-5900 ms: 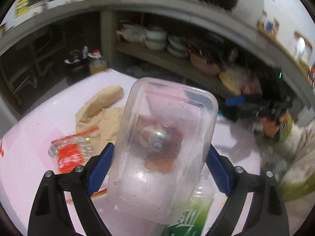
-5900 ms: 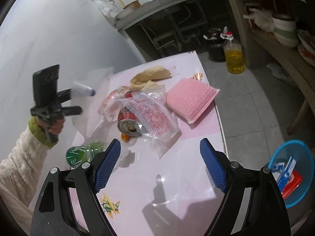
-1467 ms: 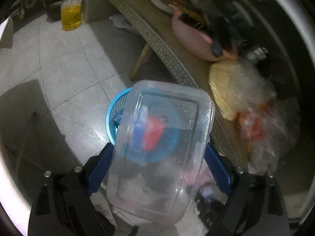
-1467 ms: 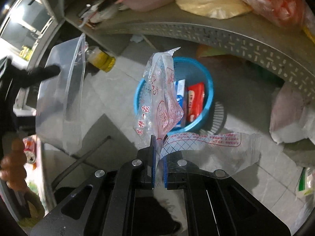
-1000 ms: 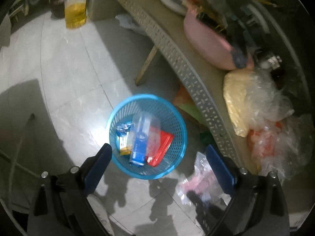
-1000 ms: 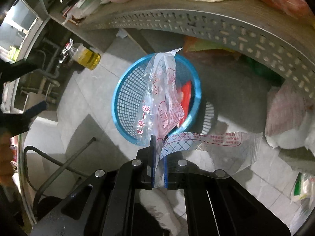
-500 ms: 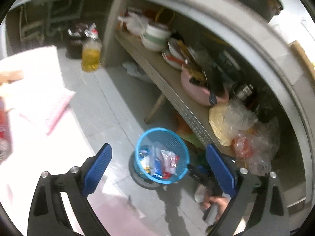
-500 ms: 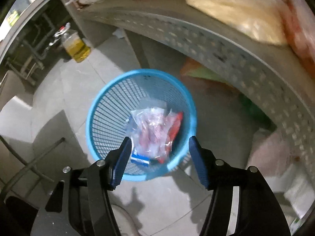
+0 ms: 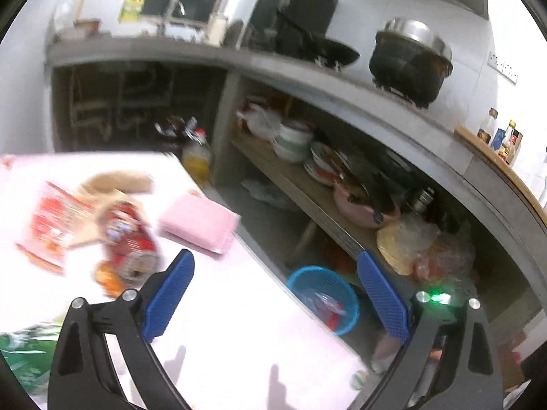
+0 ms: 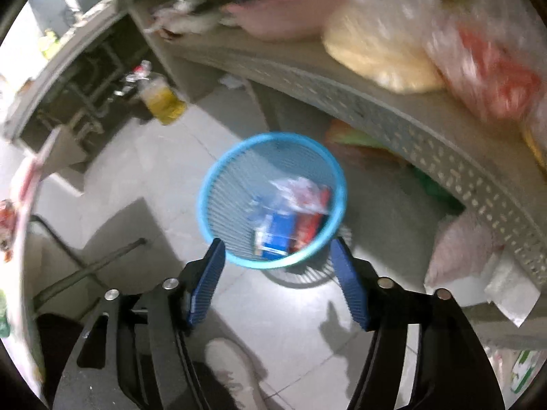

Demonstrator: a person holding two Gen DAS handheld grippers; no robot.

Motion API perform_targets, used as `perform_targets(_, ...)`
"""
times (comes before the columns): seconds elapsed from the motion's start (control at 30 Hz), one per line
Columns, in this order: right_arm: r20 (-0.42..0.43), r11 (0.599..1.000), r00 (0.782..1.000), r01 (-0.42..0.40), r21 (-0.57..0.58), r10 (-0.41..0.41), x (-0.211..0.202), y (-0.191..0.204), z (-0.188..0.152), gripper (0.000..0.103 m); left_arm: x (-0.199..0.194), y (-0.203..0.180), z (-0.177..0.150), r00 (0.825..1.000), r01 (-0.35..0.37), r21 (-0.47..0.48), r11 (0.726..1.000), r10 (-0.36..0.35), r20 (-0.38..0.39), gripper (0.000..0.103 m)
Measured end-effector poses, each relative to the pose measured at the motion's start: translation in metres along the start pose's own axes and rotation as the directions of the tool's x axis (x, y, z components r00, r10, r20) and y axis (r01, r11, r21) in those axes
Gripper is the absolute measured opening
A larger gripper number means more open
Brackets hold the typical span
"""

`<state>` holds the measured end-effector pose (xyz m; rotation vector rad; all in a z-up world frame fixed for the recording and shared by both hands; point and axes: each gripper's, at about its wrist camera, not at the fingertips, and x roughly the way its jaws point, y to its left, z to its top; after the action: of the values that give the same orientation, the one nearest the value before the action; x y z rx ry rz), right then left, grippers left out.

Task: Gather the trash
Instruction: 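Move both tools back over the table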

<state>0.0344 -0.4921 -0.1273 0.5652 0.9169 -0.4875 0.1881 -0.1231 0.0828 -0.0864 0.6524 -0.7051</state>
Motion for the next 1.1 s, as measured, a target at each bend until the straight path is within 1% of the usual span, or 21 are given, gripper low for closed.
perform_targets(0.03,0.019,0.999,0.999,-0.033,-0.026,0.033,-0.012,0.011,0.003,0.065,-0.012,0.005,-0.001,1.0,-0.014,0.012,1.0,0.014,0.018,0.094)
perform_targets(0.07,0.03,0.998,0.998,-0.048,-0.046,0.049,-0.018,0.019,0.005,0.067,-0.02,0.009,-0.001,0.999,-0.025,0.019,1.0,0.025,0.029,0.094)
perform_targets(0.13,0.063,0.988,0.993,-0.091,-0.123,0.1,-0.037,0.045,0.011,0.069,-0.041,0.022,-0.004,0.996,-0.065,0.026,0.998,0.064,0.055,0.094)
perform_targets(0.2,0.098,0.967,0.982,-0.141,-0.212,0.164,-0.058,0.074,0.018,0.072,-0.056,0.032,-0.009,0.994,-0.093,0.017,0.996,0.091,0.068,0.094)
perform_targets(0.23,0.108,0.955,0.975,-0.163,-0.248,0.194,-0.065,0.086,0.02,0.075,-0.065,0.039,-0.012,0.992,-0.107,0.006,0.994,0.107,0.073,0.094)
perform_targets(0.27,0.117,0.93,0.962,-0.199,-0.309,0.245,-0.077,0.107,0.023,0.078,-0.071,0.046,-0.016,0.99,-0.118,-0.008,0.993,0.118,0.076,0.094)
perform_targets(0.37,0.124,0.86,0.932,-0.255,-0.443,0.341,-0.095,0.15,0.028,0.082,-0.084,0.063,-0.028,0.988,-0.13,-0.054,0.99,0.134,0.072,0.094)
perform_targets(0.5,0.12,0.759,0.912,-0.247,-0.602,0.392,-0.1,0.214,0.035,0.083,-0.095,0.073,-0.044,0.984,-0.154,-0.083,0.985,0.161,0.08,0.094)
perform_targets(0.57,0.105,0.715,0.906,-0.248,-0.653,0.41,-0.097,0.238,0.04,0.083,-0.098,0.075,-0.049,0.982,-0.164,-0.084,0.983,0.171,0.085,0.094)
perform_targets(0.6,0.097,0.689,0.906,-0.24,-0.684,0.412,-0.094,0.254,0.044,0.083,-0.1,0.077,-0.051,0.981,-0.168,-0.085,0.982,0.175,0.085,0.094)
perform_targets(0.67,0.092,0.66,0.907,-0.227,-0.716,0.411,-0.089,0.277,0.05,0.084,-0.1,0.08,-0.057,0.977,-0.191,-0.09,0.977,0.198,0.077,0.094)
perform_targets(0.73,0.06,0.625,0.91,-0.234,-0.744,0.411,-0.079,0.301,0.057,0.084,-0.099,0.084,-0.065,0.974,-0.212,-0.094,0.973,0.218,0.06,0.094)
perform_targets(0.77,0.043,0.607,0.914,-0.231,-0.761,0.403,-0.07,0.316,0.061,0.084,-0.099,0.086,-0.067,0.974,-0.214,-0.096,0.972,0.219,0.055,0.094)
perform_targets(0.87,-0.001,0.559,0.927,-0.228,-0.797,0.376,-0.047,0.346,0.06,0.084,-0.099,0.09,-0.075,0.977,-0.205,-0.11,0.973,0.211,0.044,0.094)
perform_targets(0.93,-0.02,0.522,0.941,-0.205,-0.828,0.338,-0.03,0.371,0.058,0.084,-0.101,0.093,-0.078,0.977,-0.204,-0.113,0.972,0.21,0.045,0.094)
perform_targets(1.0,-0.032,0.501,0.951,-0.19,-0.844,0.307,-0.017,0.386,0.057,0.084,-0.102,0.095,-0.08,0.974,-0.215,-0.111,0.97,0.222,0.05,0.094)
perform_targets(1.07,-0.062,0.493,0.957,-0.202,-0.846,0.284,-0.001,0.396,0.06,0.084,-0.102,0.097,-0.082,0.971,-0.228,-0.105,0.968,0.234,0.05,0.094)
perform_targets(1.1,-0.086,0.497,0.96,-0.214,-0.841,0.267,0.011,0.403,0.062,0.084,-0.102,0.097,-0.082,0.969,-0.234,-0.102,0.967,0.24,0.05,0.094)
